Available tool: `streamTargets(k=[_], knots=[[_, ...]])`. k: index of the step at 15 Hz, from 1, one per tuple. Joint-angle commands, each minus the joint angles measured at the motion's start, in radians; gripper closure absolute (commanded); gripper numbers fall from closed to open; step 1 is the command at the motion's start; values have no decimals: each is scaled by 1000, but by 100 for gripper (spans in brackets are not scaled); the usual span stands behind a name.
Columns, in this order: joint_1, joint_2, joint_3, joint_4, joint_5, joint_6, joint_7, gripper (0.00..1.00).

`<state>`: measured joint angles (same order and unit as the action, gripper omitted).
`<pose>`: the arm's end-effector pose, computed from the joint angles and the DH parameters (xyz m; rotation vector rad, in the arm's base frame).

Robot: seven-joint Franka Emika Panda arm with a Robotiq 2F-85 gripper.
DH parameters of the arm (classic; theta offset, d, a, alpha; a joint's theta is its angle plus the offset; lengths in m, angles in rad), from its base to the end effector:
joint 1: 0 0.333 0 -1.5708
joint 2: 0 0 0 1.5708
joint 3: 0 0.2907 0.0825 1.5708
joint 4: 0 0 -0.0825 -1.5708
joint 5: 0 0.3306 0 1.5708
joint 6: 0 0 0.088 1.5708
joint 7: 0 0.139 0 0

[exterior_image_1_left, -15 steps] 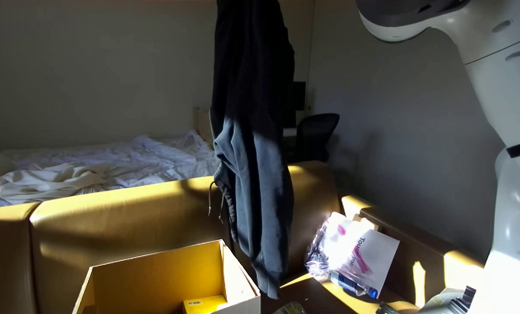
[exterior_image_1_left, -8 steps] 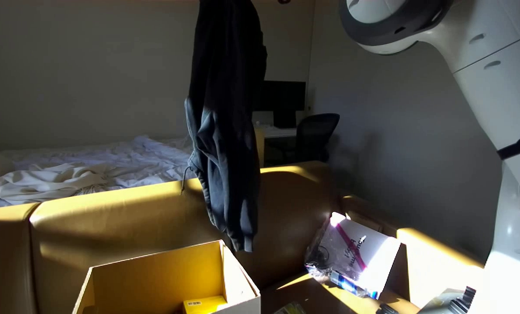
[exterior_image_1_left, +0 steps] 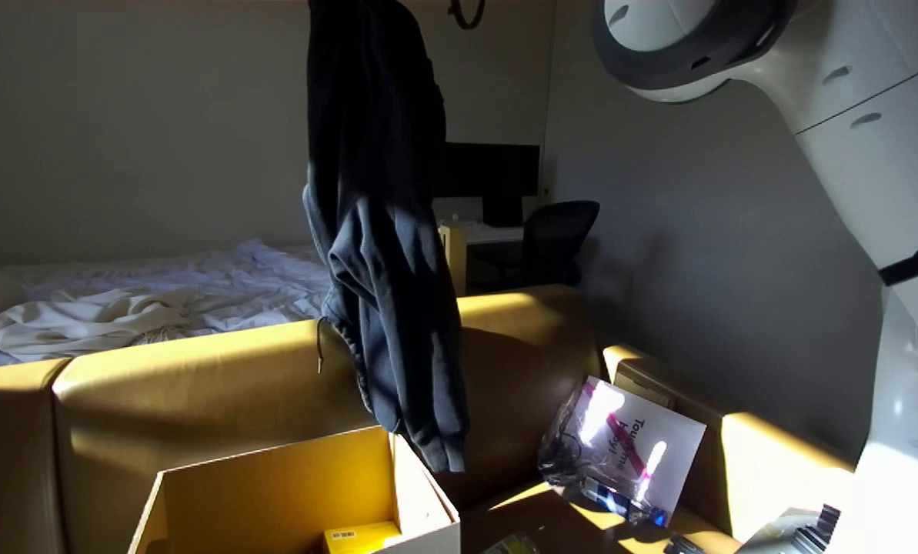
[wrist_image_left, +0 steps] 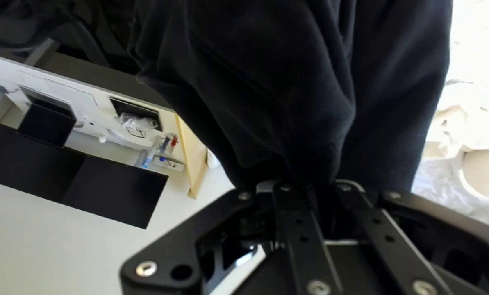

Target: Pick up the black hoodie and place it in the white box

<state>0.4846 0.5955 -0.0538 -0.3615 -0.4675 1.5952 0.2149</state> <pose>0.5628 0.2104 0.7401 2.6856 0.1196 1.0666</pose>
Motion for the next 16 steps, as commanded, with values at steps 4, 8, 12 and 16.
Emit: streamTargets(k=[4,8,12,16], knots=[[86,46,-9,0,86,291,182,92],[179,43,-48,0,70,362,295,92],[329,27,-175,8,-60,382,328,92],[444,1,-308,9,-207,248,395,92]])
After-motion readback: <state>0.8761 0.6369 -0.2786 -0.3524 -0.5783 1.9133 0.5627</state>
